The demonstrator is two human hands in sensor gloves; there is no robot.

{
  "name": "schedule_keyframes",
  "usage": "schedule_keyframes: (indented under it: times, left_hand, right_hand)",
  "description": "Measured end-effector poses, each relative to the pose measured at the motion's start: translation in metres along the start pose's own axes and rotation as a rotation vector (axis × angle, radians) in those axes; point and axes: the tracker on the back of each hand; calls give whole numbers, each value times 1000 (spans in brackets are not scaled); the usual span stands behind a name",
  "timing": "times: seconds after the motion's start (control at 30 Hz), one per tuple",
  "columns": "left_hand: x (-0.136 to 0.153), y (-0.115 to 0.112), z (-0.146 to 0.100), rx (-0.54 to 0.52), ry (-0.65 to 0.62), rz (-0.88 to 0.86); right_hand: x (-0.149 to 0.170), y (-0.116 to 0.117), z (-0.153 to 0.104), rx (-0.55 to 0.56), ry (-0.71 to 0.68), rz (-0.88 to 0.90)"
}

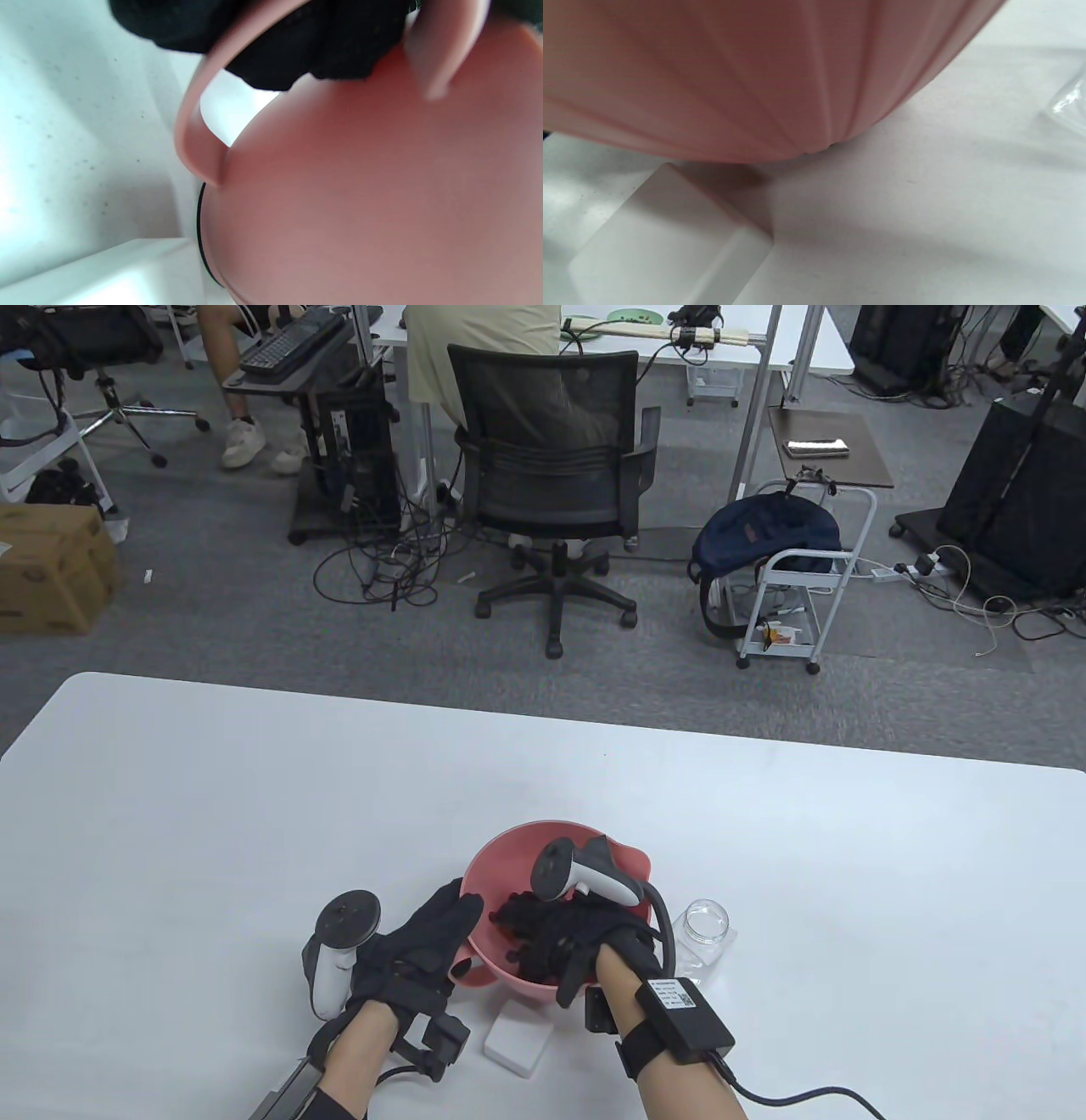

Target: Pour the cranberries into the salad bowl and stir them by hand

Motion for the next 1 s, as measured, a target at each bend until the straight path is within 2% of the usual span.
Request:
schedule_keyframes:
  times: [0.43, 1.0]
  left_hand:
    - [0, 0, 0, -4, 0, 1]
    - [0, 0, 0, -2, 1, -1]
  right_hand:
    - [-1, 1, -1, -1, 40, 0]
    - [-1, -1, -4, 51, 135, -21]
Point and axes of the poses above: the tracker on the back of each hand, its own x axis roughly to the little-finger side, its own z axis roughly from the wrist to the fingertips, y = z × x, and after that the axes turned 14 degrees about -x, right-handed
